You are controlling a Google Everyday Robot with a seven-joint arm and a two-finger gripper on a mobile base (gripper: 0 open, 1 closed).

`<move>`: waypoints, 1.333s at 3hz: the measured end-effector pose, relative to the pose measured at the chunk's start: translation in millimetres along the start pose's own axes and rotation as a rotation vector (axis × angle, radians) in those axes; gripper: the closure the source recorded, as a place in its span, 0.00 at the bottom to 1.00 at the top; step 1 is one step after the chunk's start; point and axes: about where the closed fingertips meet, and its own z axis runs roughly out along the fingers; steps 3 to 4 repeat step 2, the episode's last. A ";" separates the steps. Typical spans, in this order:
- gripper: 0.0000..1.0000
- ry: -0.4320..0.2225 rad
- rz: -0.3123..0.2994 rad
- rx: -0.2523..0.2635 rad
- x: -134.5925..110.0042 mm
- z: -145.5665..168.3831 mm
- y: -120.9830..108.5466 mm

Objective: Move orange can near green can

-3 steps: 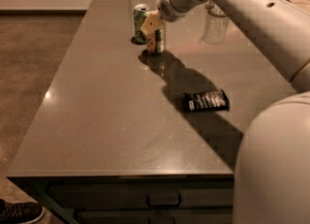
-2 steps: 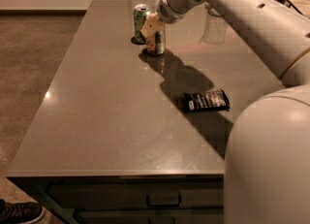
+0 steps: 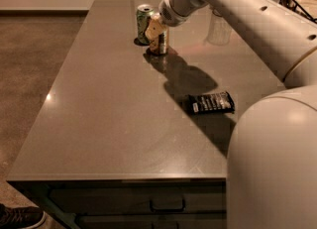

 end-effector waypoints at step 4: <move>0.00 0.003 -0.001 -0.004 0.6 2.9 1.6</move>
Offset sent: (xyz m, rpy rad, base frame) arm 0.0003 0.0018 -0.0026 -0.0007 0.0036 0.0026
